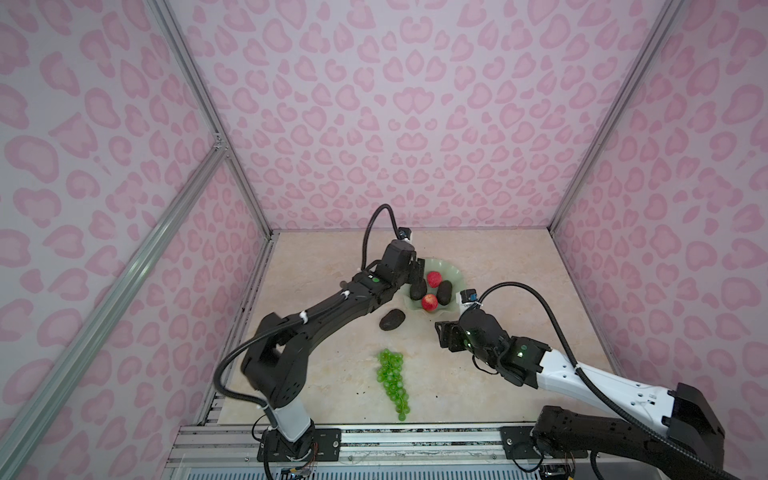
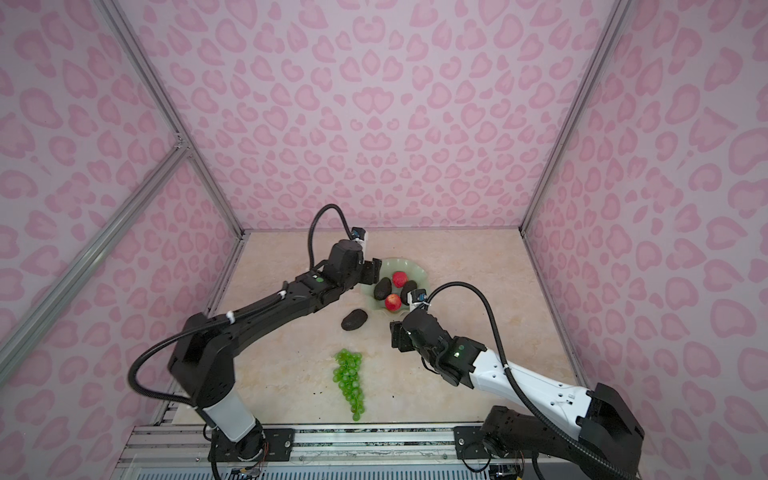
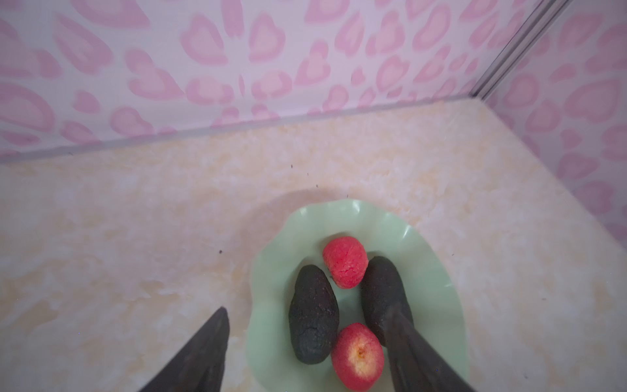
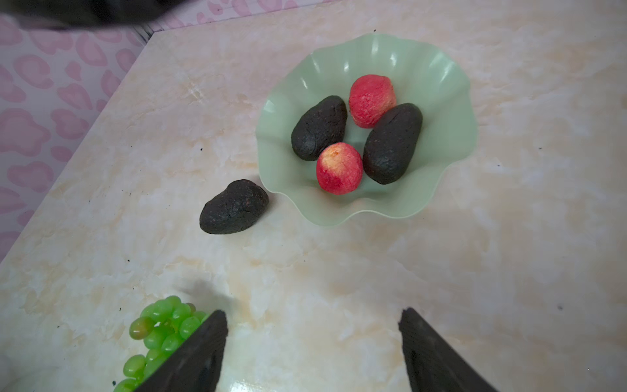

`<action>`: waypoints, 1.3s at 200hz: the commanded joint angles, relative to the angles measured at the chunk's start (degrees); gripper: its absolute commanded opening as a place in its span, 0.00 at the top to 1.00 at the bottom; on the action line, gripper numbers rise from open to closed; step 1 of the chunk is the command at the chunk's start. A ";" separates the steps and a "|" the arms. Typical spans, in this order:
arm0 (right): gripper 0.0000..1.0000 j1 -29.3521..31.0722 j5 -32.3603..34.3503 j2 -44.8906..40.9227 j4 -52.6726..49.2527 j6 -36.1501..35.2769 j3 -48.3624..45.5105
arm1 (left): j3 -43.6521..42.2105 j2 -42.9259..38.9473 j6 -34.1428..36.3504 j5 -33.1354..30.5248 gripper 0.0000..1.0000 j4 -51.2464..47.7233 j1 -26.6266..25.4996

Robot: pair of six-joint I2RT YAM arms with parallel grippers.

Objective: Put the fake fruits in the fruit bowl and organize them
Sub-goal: 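Grasp the last dark avocado with the right gripper while the left arm withdraws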

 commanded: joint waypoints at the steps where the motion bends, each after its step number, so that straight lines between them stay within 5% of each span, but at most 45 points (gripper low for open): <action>1: 0.20 1.46 -1.54 5.82 3.63 3.33 2.31 | -5.36 -21.77 0.81 -3.90 0.26 5.78 0.51; 79: 0.20 3.60 -6.71 27.41 10.75 11.99 12.32 | -28.82 -49.52 -3.71 -13.51 0.21 -2.84 1.90; 123: 0.21 3.70 -5.99 34.91 11.91 14.64 17.48 | -35.17 -61.21 -7.26 -16.36 0.17 -11.17 1.93; 224: 0.29 4.22 -0.04 53.28 3.76 11.83 35.27 | -37.09 -69.13 -7.92 -18.39 0.14 -18.94 2.00; 260: 0.50 4.48 3.11 55.70 1.24 7.40 38.77 | -37.05 -70.19 -7.92 -18.80 0.14 -19.80 2.00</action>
